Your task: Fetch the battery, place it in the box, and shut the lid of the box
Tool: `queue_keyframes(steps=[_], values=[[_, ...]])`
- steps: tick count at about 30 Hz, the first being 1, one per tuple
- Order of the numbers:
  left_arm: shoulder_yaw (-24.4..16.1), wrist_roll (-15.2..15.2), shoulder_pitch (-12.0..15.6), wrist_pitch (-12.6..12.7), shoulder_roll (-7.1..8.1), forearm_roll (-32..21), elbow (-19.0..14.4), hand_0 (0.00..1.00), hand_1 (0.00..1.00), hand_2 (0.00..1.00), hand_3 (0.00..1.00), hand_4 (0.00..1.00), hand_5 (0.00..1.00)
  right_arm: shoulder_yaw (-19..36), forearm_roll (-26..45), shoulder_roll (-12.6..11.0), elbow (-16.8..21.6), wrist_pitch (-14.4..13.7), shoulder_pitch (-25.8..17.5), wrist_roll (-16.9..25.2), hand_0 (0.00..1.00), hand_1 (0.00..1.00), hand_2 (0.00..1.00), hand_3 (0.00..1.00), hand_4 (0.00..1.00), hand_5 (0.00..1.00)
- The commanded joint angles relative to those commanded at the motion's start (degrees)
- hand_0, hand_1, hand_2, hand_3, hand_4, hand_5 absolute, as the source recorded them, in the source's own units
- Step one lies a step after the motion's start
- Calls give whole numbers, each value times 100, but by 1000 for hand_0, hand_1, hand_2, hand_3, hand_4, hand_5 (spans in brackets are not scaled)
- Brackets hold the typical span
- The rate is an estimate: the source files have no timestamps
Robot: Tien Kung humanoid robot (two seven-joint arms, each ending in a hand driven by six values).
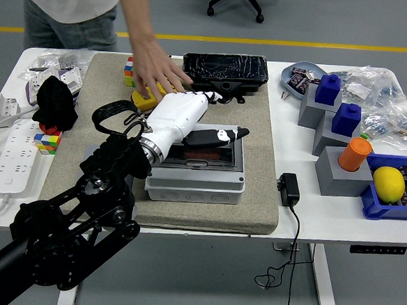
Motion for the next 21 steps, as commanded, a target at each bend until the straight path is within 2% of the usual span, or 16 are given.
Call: queue_keyframes(steps=[2,3,5,7,10,14,15,18,21], values=[[-283,-469,146,476,-7,-129,34,738,822,801,822,998,994,-15,14,9,0,1,-2,1,788,711,715,764,998,973],[-438,-712,224,719,0,-296,46,791,856,825,830,998,989,-19,16,11,0,2,-3,1,788,711,714,764,998,973],[-856,-1270,408,1238,41,-852,54,791,856,825,830,998,989,-7,3,12,0,1,-2,-2,788,711,714,764,998,973],[-1107,-1680,503,1340,72,-1262,55,791,856,825,830,998,989,-3,7,14,0,-2,-1,-2,788,711,714,764,998,973],[-1508,-2384,762,1038,123,-1969,65,800,879,857,838,998,998,-13,29,6,0,-8,16,-2,788,711,714,764,998,974],[-2005,-3107,1144,661,189,-2952,41,800,879,857,838,998,998,-81,78,-1,0,-10,39,1,788,711,714,764,998,974],[-2132,-3131,1247,571,203,-3138,48,778,852,831,832,998,998,-93,86,0,0,-11,35,1,788,711,714,764,998,973],[-2501,-3014,1496,349,229,-3846,61,778,852,831,832,998,998,-112,87,-2,0,-13,24,-6,788,711,714,764,998,973],[-2877,-2652,1713,-10,209,-4628,93,779,854,835,823,998,998,-132,92,-12,0,-10,20,-11,788,711,715,764,998,974]])
